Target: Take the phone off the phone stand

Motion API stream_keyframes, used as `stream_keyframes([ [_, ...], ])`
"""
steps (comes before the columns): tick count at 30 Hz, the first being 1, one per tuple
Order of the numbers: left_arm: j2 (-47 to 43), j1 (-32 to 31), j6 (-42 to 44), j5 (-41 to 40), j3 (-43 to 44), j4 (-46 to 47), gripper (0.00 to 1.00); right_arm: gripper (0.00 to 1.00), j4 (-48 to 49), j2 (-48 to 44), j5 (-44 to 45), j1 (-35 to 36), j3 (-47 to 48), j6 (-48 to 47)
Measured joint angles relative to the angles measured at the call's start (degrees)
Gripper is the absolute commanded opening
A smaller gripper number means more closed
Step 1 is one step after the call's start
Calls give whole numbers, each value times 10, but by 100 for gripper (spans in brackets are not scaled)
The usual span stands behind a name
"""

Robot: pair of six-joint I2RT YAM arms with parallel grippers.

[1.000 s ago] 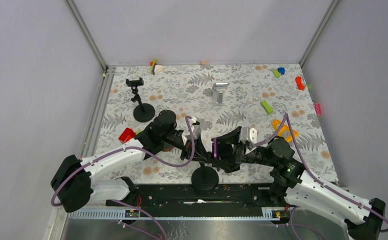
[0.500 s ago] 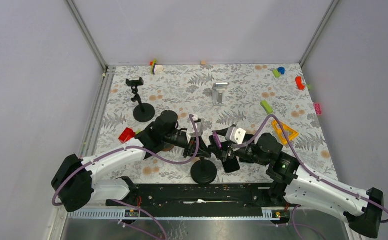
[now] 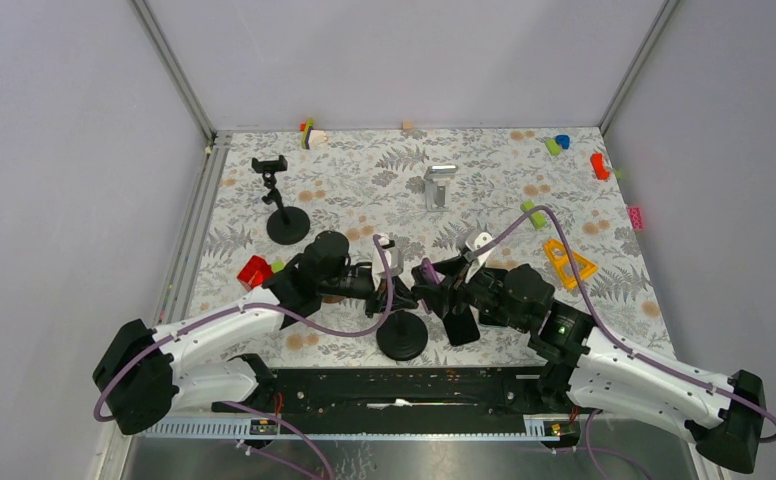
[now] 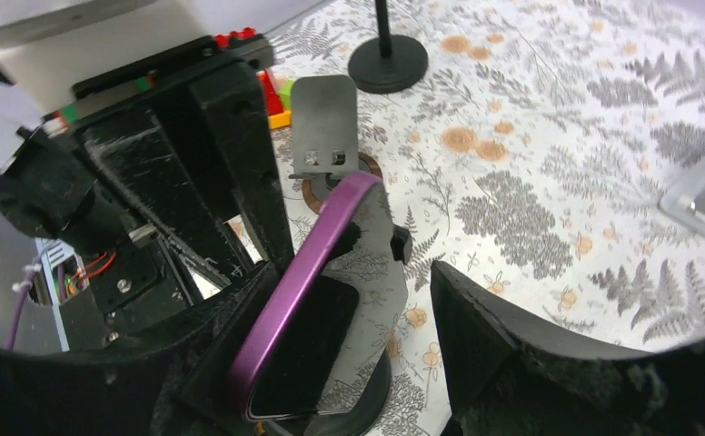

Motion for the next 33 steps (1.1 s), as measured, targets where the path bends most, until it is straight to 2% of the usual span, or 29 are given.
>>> stream_keyframes([
  [4, -1, 0, 5, -47, -10, -5, 0, 67, -1, 28, 43, 0, 0, 70],
  [5, -1, 0, 5, -58, -10, -9, 0, 59, 0, 33, 49, 0, 0, 81],
  [7, -1, 0, 5, -77, -12, -16, 0, 27, 2, 47, 63, 0, 0, 119],
  [8, -1, 0, 6, -85, -13, -21, 0, 14, 5, 51, 66, 0, 0, 127],
  [9, -1, 0, 4, -94, -14, -21, 0, 7, 12, 56, 67, 0, 0, 143],
  [10, -1, 0, 2, -99, -14, -21, 4, 3, 21, 63, 75, 0, 0, 151],
  [11, -1, 0, 0, -107, -15, -22, 14, 0, 29, 69, 82, -1, 0, 156],
  [13, -3, 1, -3, -120, -16, -22, 29, 0, 38, 80, 99, -6, 0, 160],
  [14, -3, 1, -1, -129, -16, -17, 64, 0, 42, 84, 101, -8, 0, 163],
  [15, -3, 0, 0, -133, -16, -16, 94, 0, 46, 88, 105, -9, 1, 164],
  [16, -4, -1, 0, -138, -18, -10, 98, 0, 49, 91, 106, -9, 1, 164],
  [29, -21, -10, -28, -216, -129, 109, 99, 0, -23, 108, 120, -6, 49, 124],
  [30, -15, -10, -28, -221, -131, 116, 94, 0, -31, 112, 119, -6, 56, 120],
  [31, -9, -10, -28, -223, -131, 121, 83, 0, -39, 115, 119, -6, 62, 117],
  [33, 4, -10, -29, -225, -131, 136, 51, 0, -54, 121, 120, -6, 75, 111],
])
